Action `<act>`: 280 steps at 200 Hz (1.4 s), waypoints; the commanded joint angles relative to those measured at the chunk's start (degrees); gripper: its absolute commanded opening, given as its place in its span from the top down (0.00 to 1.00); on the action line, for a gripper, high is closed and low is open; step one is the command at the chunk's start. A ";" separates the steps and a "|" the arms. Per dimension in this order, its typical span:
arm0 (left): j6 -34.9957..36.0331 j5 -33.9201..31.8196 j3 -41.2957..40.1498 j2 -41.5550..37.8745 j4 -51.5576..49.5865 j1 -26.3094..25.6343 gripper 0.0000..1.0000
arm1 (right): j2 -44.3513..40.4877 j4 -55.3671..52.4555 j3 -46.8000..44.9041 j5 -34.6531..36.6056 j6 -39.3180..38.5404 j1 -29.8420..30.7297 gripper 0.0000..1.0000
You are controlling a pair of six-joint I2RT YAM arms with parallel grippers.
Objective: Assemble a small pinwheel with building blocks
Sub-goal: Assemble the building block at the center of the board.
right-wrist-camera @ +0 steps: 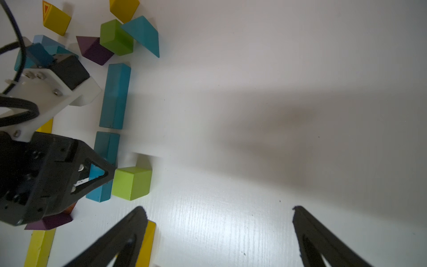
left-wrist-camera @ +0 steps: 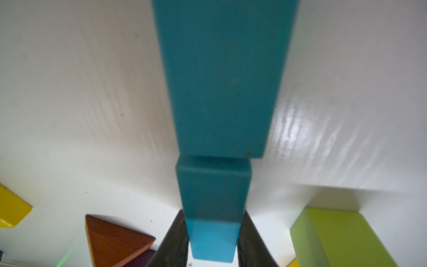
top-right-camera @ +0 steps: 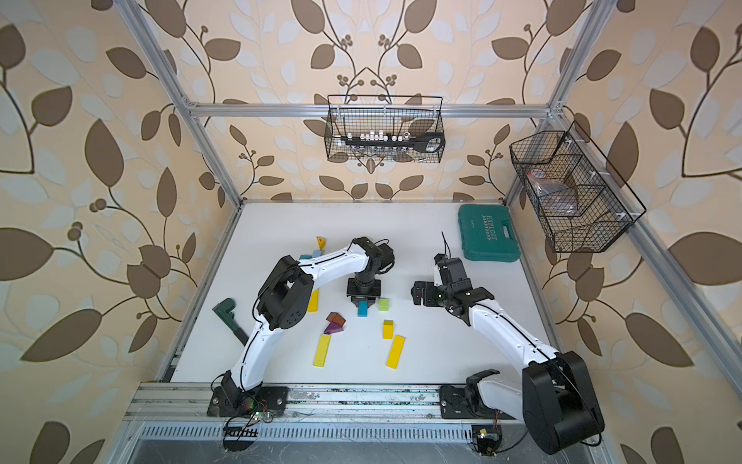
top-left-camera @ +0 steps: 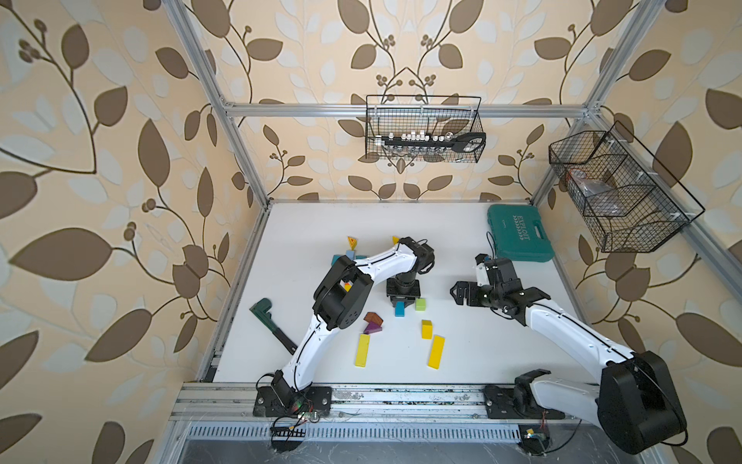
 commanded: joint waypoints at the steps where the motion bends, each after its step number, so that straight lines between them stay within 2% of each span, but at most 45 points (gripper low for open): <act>1: 0.07 -1.13 1.38 1.76 -0.44 0.73 0.67 | 0.96 0.72 1.26 -0.81 -0.19 -0.14 0.00; 104: 0.84 0.22 1.92 2.21 -0.09 0.68 0.66 | 1.39 1.26 1.13 -1.05 -0.11 -0.22 0.00; 131: 0.79 -0.05 1.74 1.41 0.02 0.66 0.59 | 1.41 1.21 1.09 -1.07 -0.10 -0.22 0.00; 280: 1.32 -0.15 3.28 1.85 -0.47 0.51 0.60 | 1.03 1.21 1.04 -1.27 -0.14 -0.31 0.00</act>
